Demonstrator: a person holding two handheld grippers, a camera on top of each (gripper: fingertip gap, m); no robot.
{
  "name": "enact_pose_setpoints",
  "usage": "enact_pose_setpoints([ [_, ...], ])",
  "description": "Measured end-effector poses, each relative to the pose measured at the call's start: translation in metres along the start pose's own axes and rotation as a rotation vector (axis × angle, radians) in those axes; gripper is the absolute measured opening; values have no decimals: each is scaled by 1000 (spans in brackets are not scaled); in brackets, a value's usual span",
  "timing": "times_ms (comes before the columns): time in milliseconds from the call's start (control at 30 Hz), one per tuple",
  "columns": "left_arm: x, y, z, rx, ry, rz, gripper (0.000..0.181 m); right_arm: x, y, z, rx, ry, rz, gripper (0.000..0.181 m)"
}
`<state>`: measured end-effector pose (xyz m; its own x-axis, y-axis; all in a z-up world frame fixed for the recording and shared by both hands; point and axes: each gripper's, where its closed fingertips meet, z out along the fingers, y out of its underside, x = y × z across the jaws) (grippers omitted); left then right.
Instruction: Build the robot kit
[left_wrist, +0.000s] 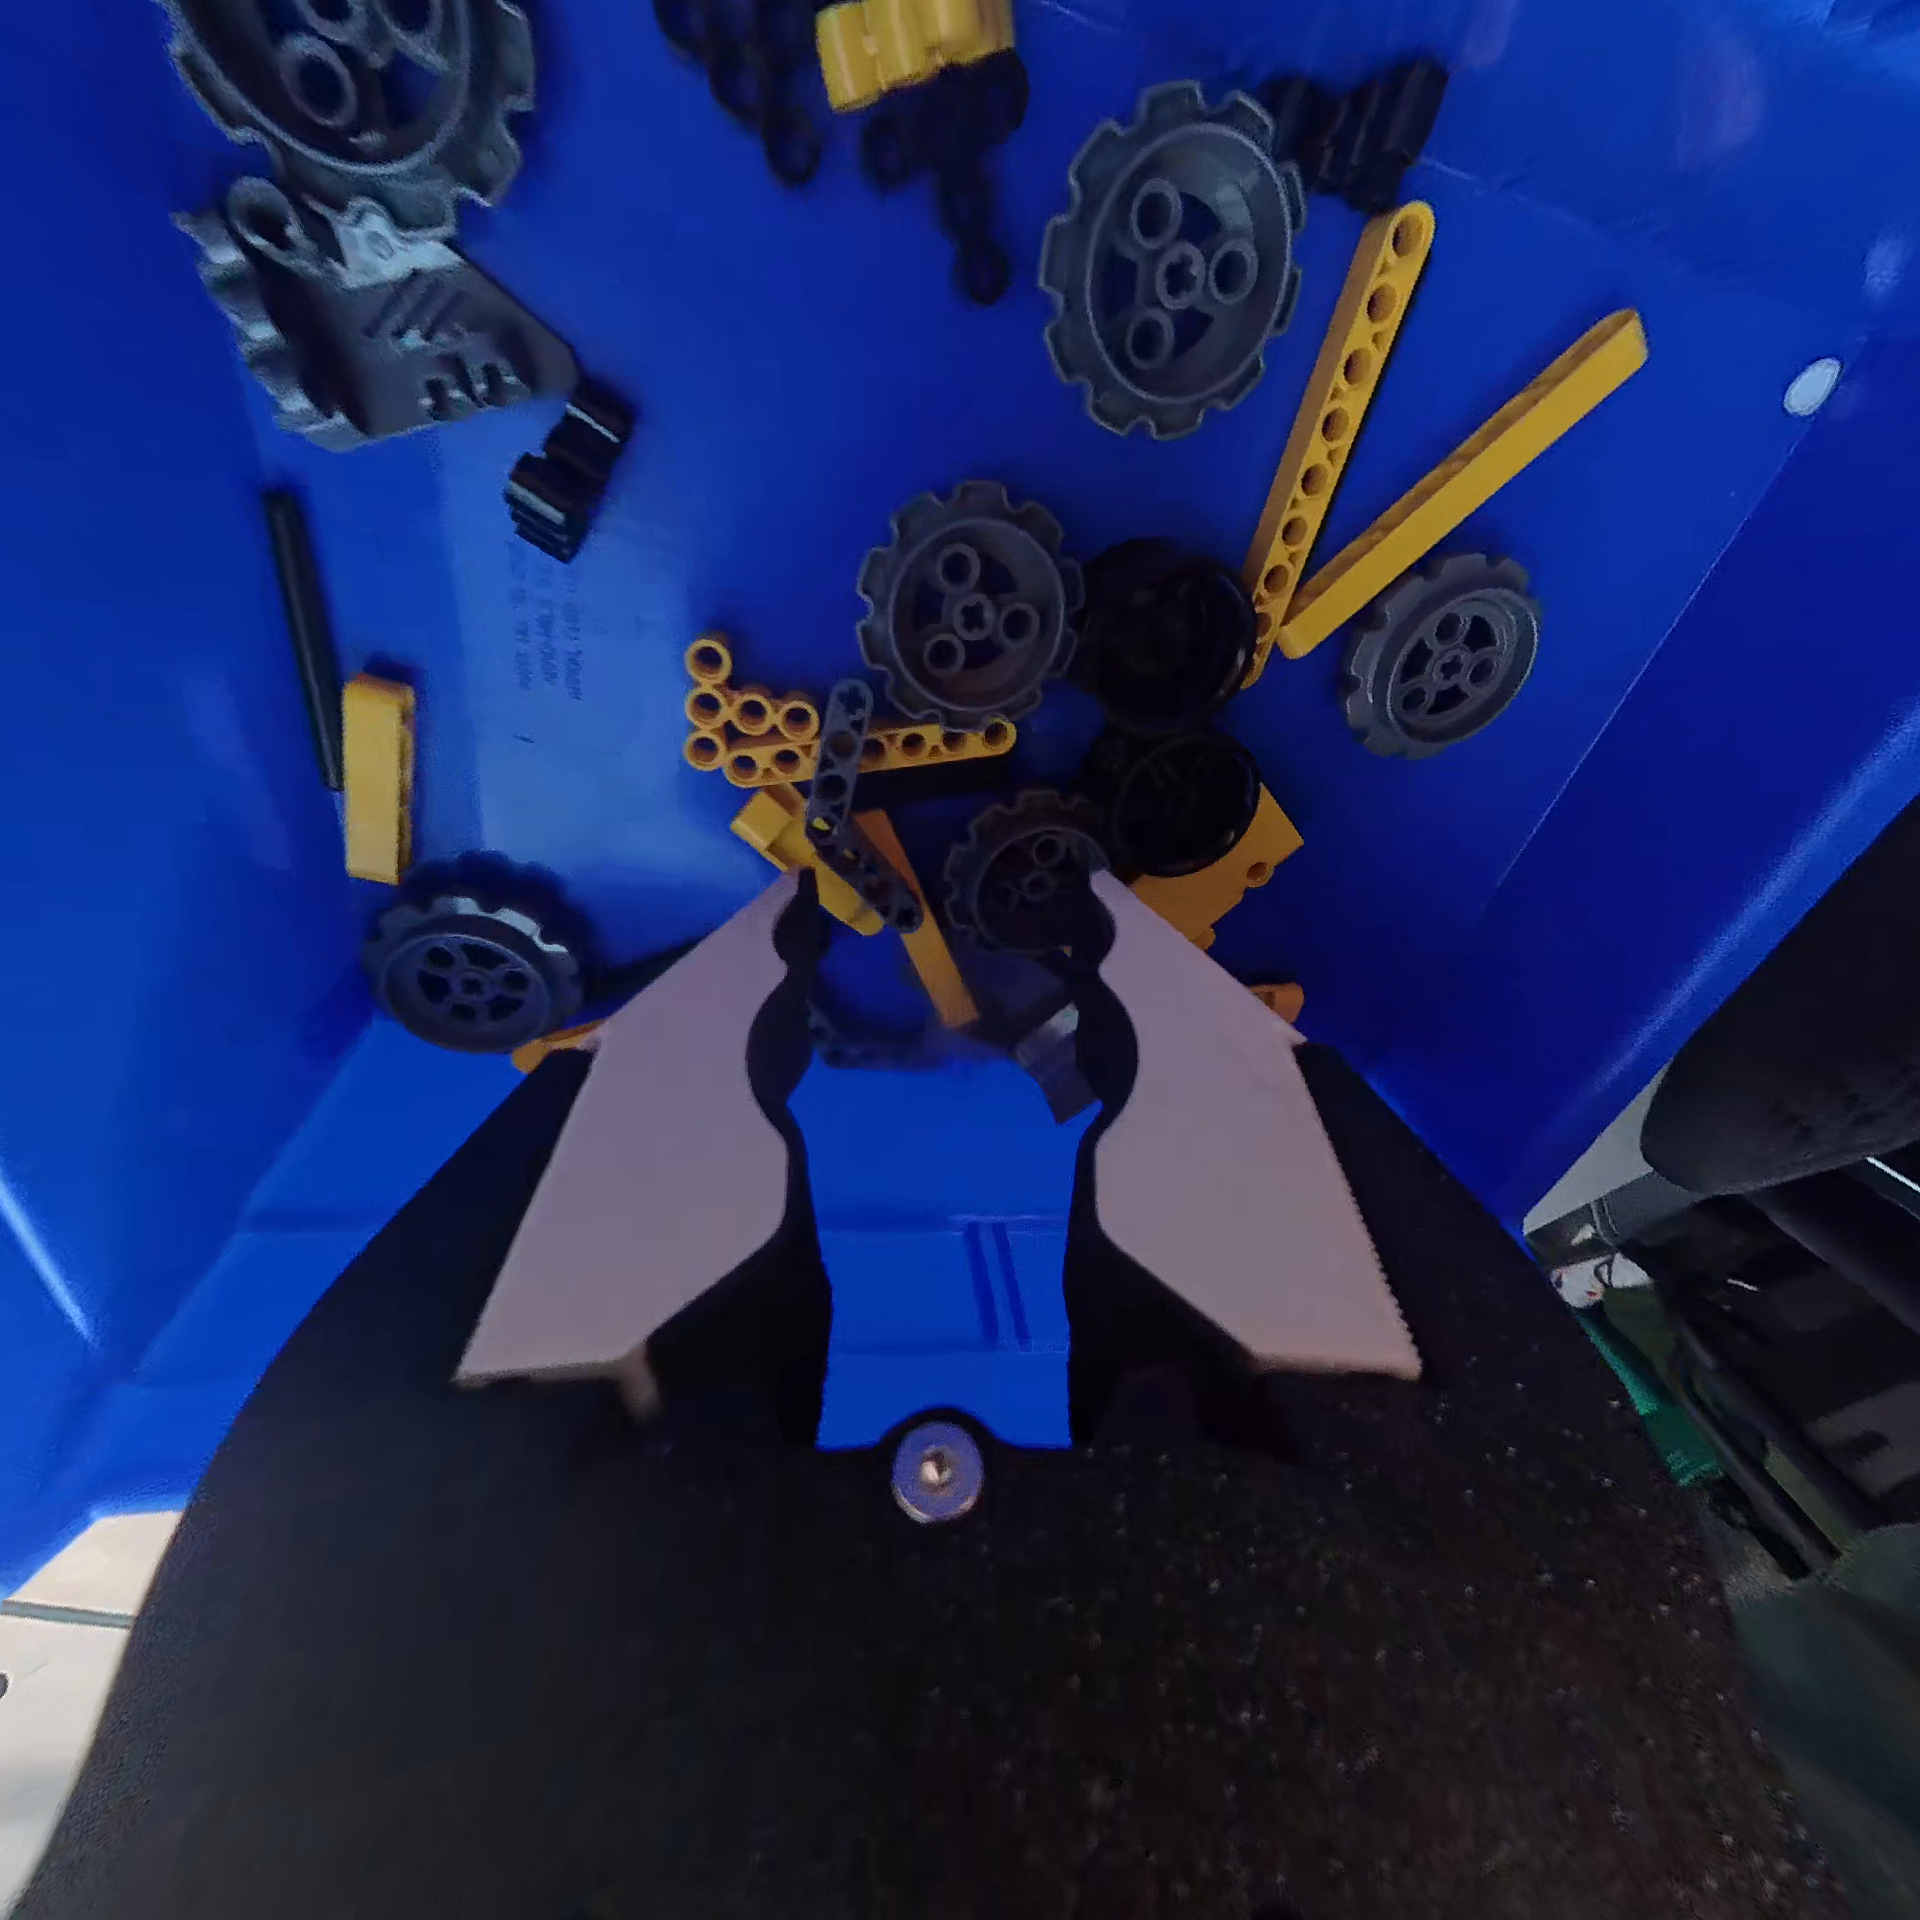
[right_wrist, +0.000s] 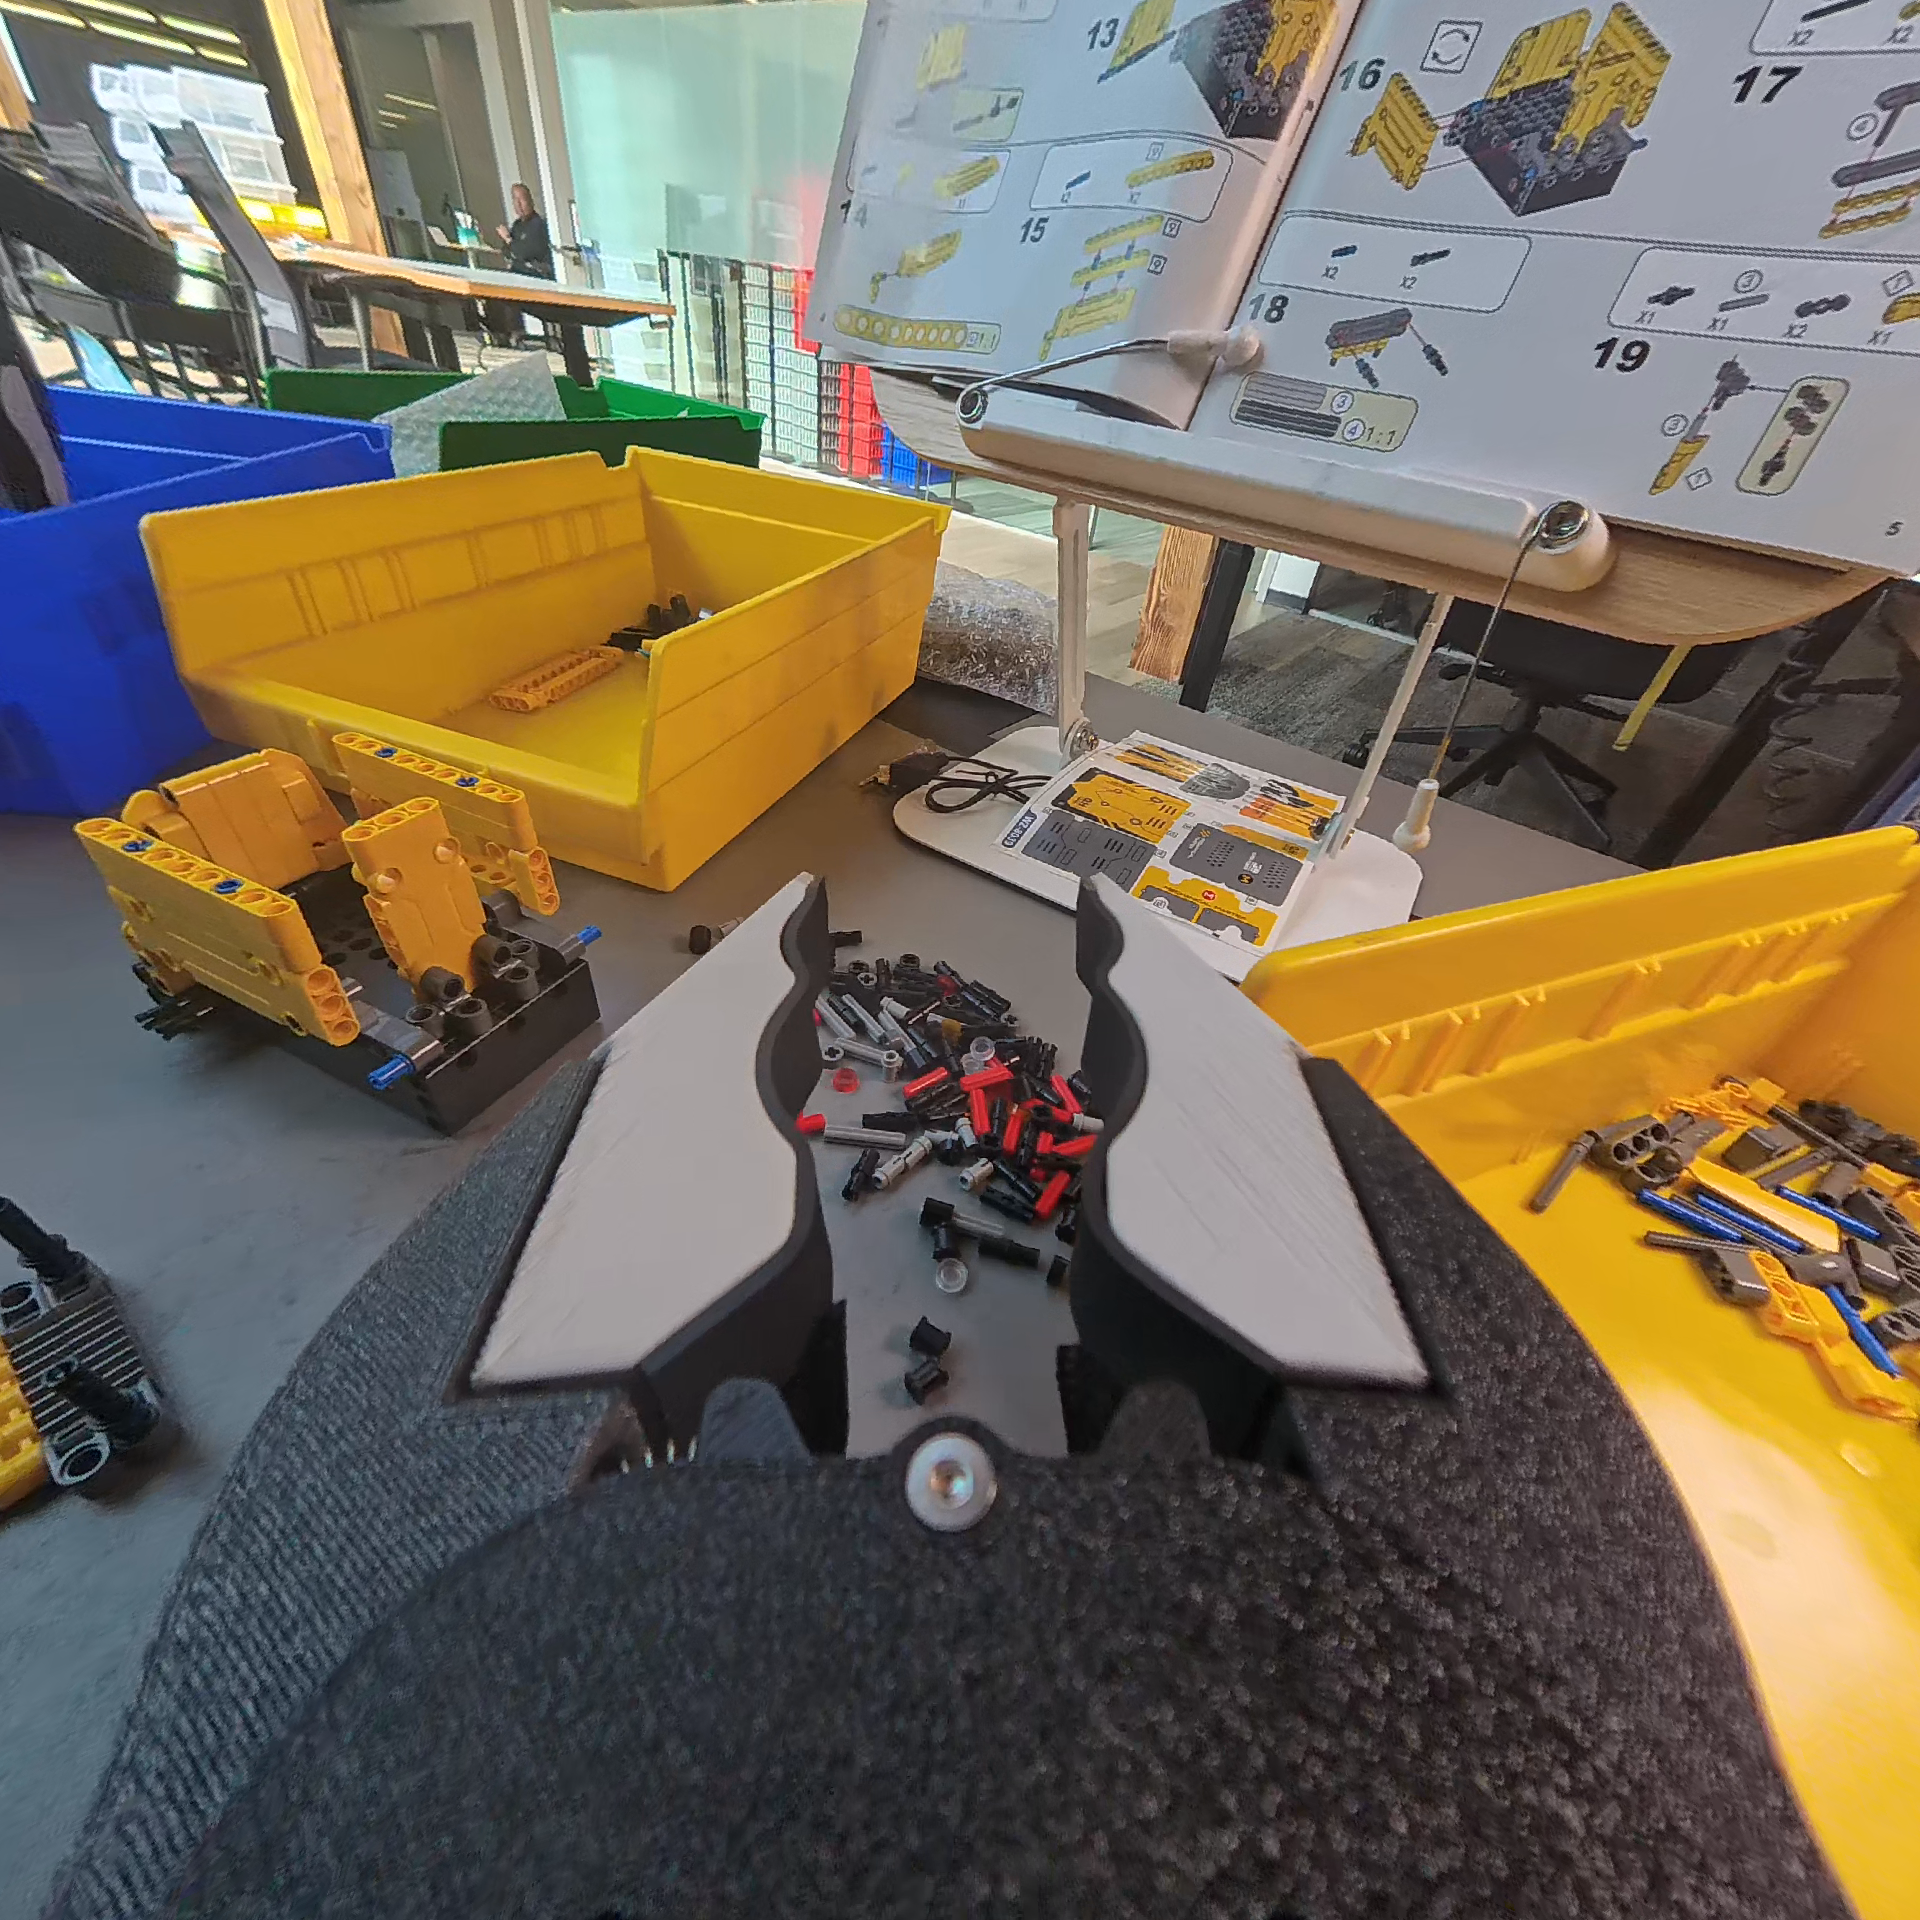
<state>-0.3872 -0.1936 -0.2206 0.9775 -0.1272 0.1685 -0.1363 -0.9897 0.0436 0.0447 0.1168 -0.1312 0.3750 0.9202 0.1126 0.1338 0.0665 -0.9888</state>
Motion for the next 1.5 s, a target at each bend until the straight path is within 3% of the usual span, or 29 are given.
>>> enact_pose_setpoints([
  [133, 9, 3, 9, -37, -2, 45, 55, -2, 1, 1, -5, -5, -3, 47],
  [367, 22, 15, 21, -140, -9, 113, 44, -3, 1, 1, -2, -10, -8, 47],
  [600, 26, 16, 22, -138, -26, 144, 44, -5, -1, 0, 3, -15, -12, 47],
  [1500, 8, -12, -1, 31, -126, 125, 44, -4, -2, -1, 10, -32, 5, 47],
])
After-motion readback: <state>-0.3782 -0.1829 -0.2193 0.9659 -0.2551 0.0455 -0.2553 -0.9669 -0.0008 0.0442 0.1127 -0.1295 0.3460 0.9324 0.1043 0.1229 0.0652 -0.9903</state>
